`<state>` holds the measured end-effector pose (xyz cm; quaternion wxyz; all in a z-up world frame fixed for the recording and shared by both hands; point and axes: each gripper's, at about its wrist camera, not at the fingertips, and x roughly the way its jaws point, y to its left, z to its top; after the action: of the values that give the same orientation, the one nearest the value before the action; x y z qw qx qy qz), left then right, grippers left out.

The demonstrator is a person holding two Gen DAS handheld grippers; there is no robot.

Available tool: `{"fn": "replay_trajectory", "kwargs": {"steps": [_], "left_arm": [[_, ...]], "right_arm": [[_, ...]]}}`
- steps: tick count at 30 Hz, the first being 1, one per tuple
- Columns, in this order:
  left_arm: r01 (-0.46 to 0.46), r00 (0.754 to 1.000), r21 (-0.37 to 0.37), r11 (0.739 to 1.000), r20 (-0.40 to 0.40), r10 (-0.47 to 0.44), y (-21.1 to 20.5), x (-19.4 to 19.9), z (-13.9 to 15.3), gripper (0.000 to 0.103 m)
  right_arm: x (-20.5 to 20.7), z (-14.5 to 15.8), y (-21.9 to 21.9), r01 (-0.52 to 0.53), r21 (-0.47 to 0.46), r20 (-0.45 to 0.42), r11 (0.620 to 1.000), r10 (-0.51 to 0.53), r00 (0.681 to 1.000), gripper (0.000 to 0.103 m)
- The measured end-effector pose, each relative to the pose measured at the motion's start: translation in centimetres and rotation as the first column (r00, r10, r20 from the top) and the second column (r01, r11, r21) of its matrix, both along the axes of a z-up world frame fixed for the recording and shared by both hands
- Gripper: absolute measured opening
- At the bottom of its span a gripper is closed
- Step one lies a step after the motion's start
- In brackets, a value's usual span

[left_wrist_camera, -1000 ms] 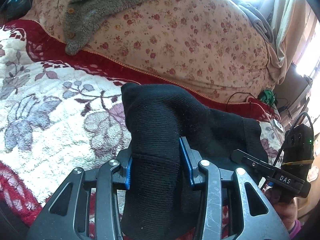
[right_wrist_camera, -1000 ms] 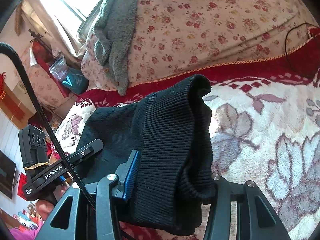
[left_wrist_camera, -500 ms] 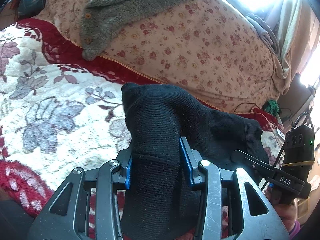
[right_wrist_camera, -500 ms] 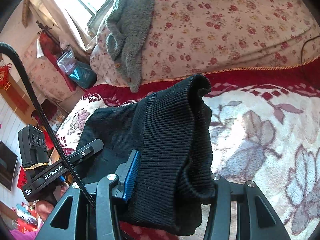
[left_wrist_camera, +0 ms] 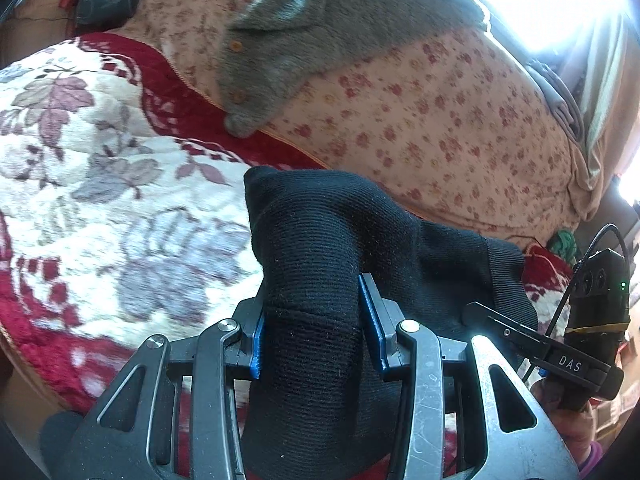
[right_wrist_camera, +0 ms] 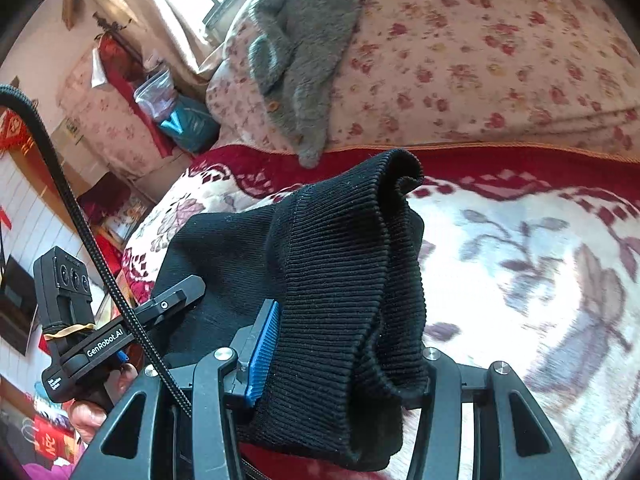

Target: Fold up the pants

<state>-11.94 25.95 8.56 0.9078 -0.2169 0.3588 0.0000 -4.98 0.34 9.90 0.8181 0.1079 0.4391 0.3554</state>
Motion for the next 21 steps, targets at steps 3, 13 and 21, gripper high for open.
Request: {"fn": "replay_trajectory", "kwargs": {"steps": [3,13,21], "left_arm": [[-0.031,1.0,0.013,0.999,0.002,0.031,1.9,-0.4,0.3,0.039],[-0.109,0.994,0.025,0.994,-0.002,0.109,7.9,-0.7,0.2,0.039],[-0.145,0.988,0.003,0.989,-0.054,0.145,11.0,0.0,-2.0,0.039]], "right_arm": [[0.1,-0.1,2.6,-0.036,-0.002,0.004,0.999,0.036,0.999,0.047],[1.0,-0.8,9.5,-0.097,0.0,-0.001,0.995,0.097,0.995,0.047],[2.0,-3.0,13.1,-0.099,-0.008,-0.053,0.995,0.099,0.994,0.047]]}}
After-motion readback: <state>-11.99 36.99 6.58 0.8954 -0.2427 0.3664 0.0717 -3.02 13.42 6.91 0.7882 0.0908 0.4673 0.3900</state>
